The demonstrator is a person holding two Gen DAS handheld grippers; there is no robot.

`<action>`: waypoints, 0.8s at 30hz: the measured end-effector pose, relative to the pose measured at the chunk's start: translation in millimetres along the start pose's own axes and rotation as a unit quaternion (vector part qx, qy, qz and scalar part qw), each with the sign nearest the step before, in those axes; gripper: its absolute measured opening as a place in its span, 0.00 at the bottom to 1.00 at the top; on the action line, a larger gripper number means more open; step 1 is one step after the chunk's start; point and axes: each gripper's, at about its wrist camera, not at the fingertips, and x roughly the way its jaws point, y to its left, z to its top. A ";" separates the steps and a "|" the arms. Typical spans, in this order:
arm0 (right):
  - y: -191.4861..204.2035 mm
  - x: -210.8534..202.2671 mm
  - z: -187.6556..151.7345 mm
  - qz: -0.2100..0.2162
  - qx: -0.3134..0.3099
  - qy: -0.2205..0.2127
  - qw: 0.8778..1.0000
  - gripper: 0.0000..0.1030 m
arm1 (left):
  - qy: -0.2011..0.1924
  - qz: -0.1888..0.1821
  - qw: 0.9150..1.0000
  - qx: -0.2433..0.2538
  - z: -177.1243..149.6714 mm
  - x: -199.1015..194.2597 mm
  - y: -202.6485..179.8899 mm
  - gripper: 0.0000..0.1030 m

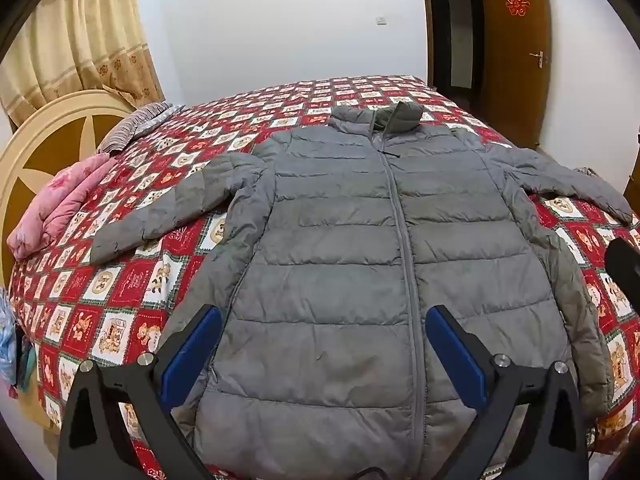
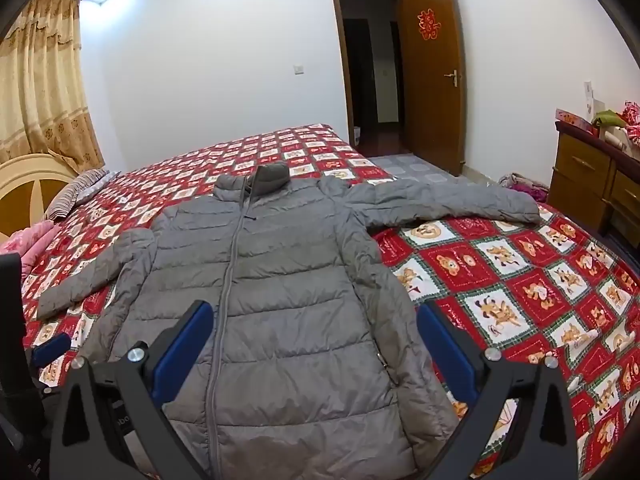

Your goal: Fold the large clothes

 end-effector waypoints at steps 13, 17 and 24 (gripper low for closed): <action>4.0 4.4 -4.5 0.001 -0.002 0.019 1.000 1.00 | 0.024 -0.014 0.999 -0.016 -4.7 9.7 5.4 0.99; 3.5 4.3 -3.4 0.001 -0.001 0.020 1.000 1.00 | 0.024 -0.015 0.999 -0.017 -5.1 9.2 5.8 0.99; 4.8 3.4 -5.2 0.002 -0.001 0.021 1.000 1.00 | 0.022 -0.015 1.000 -0.012 -4.8 8.9 3.1 0.99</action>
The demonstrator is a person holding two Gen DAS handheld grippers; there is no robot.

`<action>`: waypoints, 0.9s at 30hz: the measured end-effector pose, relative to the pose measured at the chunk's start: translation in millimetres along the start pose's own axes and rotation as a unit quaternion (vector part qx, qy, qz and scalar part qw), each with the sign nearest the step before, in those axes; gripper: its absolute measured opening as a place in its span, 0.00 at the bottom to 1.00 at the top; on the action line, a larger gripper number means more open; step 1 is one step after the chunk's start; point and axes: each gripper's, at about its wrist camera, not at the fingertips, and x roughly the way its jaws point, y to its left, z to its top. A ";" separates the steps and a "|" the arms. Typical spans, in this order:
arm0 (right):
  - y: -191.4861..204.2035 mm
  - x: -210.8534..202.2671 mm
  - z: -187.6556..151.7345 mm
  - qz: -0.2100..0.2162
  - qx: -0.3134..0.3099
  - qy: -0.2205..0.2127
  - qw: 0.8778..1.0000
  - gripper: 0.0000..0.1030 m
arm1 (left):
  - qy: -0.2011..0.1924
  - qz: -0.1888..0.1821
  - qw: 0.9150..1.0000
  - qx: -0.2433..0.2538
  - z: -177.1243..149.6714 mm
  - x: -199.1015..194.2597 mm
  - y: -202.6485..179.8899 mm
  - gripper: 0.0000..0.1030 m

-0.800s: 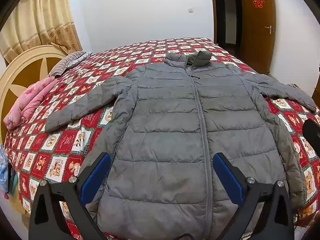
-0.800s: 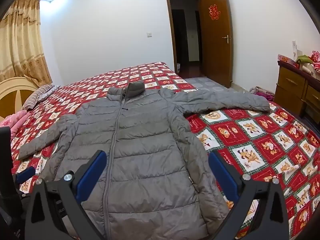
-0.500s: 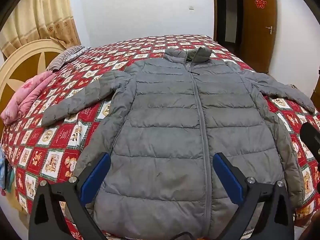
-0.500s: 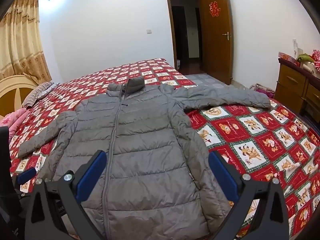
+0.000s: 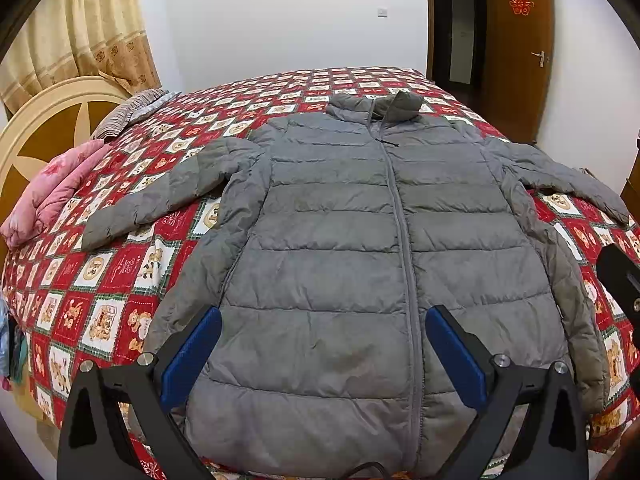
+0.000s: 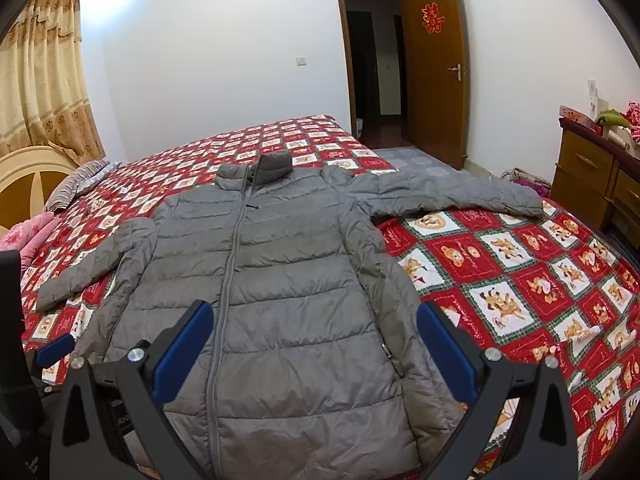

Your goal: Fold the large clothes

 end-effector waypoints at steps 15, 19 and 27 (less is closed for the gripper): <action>1.1 -0.7 -0.3 0.000 0.001 -0.001 1.000 1.00 | -0.004 0.000 1.000 0.001 0.1 -4.0 -0.8 0.99; 0.2 -0.6 -0.2 0.000 0.001 -0.001 1.000 1.00 | -0.005 0.001 1.000 0.001 0.6 -5.7 -1.5 0.99; 0.3 -1.2 -0.7 0.000 0.001 -0.001 1.000 1.00 | -0.005 0.000 1.000 0.001 0.4 -5.8 -1.4 0.99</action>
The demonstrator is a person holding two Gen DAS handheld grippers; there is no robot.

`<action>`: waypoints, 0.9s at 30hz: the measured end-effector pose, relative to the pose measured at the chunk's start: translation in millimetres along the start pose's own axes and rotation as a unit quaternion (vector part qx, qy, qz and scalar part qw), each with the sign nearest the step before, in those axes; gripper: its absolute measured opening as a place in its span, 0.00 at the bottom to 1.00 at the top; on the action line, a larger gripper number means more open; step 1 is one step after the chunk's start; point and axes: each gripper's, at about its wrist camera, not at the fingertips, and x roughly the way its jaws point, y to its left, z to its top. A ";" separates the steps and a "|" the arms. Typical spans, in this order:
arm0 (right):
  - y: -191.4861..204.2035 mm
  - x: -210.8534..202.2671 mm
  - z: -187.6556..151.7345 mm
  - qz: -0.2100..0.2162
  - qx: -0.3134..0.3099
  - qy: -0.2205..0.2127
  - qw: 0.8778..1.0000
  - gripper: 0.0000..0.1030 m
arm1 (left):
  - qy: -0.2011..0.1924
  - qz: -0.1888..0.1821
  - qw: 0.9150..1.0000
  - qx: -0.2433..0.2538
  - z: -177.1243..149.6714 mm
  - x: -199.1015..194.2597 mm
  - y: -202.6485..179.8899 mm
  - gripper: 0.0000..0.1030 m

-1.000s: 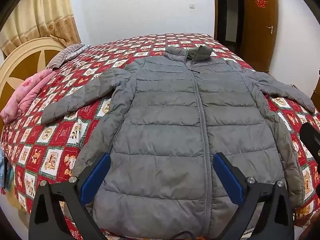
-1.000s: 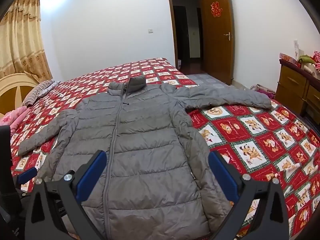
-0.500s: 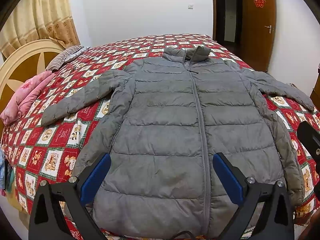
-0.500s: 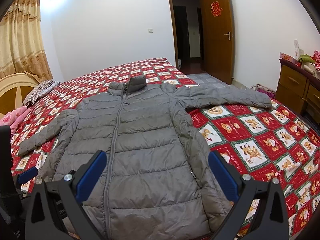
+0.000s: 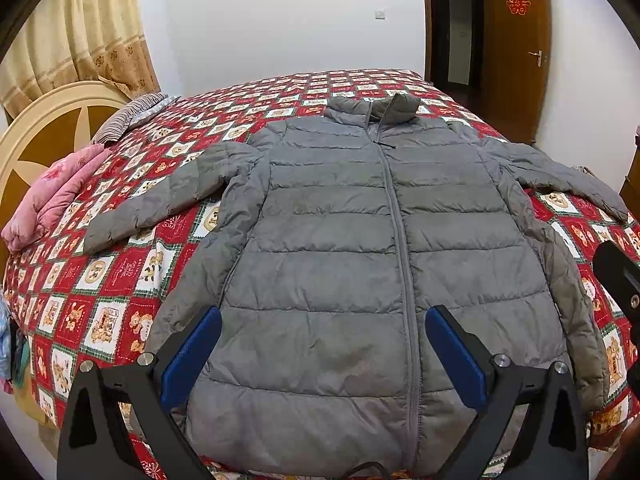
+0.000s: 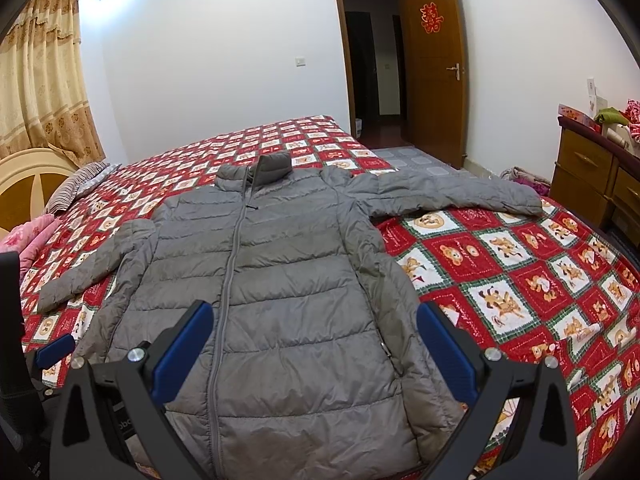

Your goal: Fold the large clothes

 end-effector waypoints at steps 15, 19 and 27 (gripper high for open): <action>-1.2 0.7 -0.4 0.001 0.001 0.000 1.000 1.00 | 0.000 0.000 1.000 0.000 -0.3 0.0 -0.4 0.99; -1.2 0.9 -0.1 0.001 0.001 0.000 1.000 1.00 | -0.001 0.000 1.000 0.000 -0.5 0.5 -0.4 0.99; -0.3 1.4 -2.9 0.002 -0.001 0.004 1.000 1.00 | 0.000 0.000 1.000 0.001 -0.7 0.2 -0.6 0.99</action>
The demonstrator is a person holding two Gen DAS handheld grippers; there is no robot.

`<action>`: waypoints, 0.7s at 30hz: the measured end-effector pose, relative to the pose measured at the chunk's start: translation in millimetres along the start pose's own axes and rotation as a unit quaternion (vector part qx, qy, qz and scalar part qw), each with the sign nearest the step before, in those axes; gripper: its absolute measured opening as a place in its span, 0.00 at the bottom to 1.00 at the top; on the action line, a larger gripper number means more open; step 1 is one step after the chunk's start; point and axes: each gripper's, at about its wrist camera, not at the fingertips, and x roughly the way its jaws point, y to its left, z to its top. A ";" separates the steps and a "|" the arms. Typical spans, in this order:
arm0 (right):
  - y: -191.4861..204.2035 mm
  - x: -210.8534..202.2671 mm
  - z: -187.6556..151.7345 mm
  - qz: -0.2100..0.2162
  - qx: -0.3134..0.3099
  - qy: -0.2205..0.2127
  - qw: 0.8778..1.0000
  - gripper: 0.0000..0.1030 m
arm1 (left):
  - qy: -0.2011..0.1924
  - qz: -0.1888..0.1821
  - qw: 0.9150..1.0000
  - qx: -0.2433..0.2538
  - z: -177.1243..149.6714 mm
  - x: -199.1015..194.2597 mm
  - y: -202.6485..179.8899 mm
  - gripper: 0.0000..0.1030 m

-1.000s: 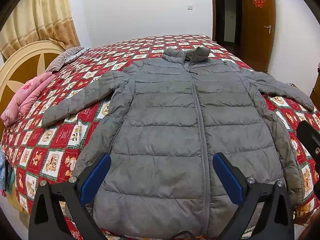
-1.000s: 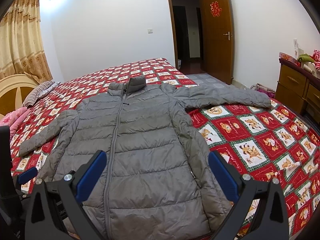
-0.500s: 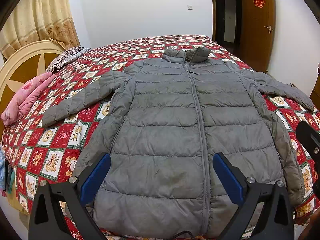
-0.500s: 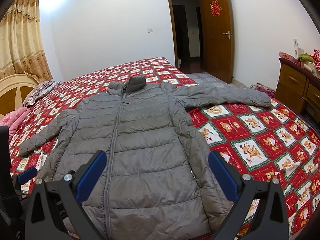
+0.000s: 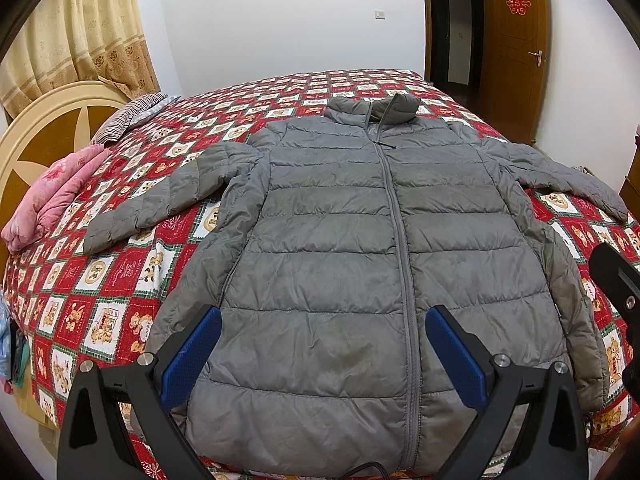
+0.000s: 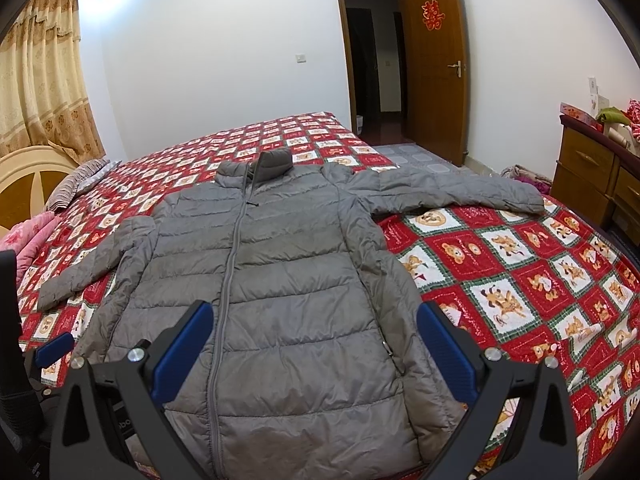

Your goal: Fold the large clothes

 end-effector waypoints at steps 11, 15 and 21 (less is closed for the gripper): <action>-9.0 10.7 4.7 -0.005 0.018 0.010 1.000 1.00 | 0.009 0.000 1.000 -0.002 3.1 6.8 0.2 0.99; -22.8 22.2 11.8 -0.010 0.039 0.019 0.999 1.00 | 0.012 0.004 1.000 0.001 9.5 17.8 2.7 0.99; -48.0 49.0 29.4 -0.018 0.050 0.043 0.998 1.00 | 0.011 -0.029 1.000 0.000 33.0 38.0 15.8 0.99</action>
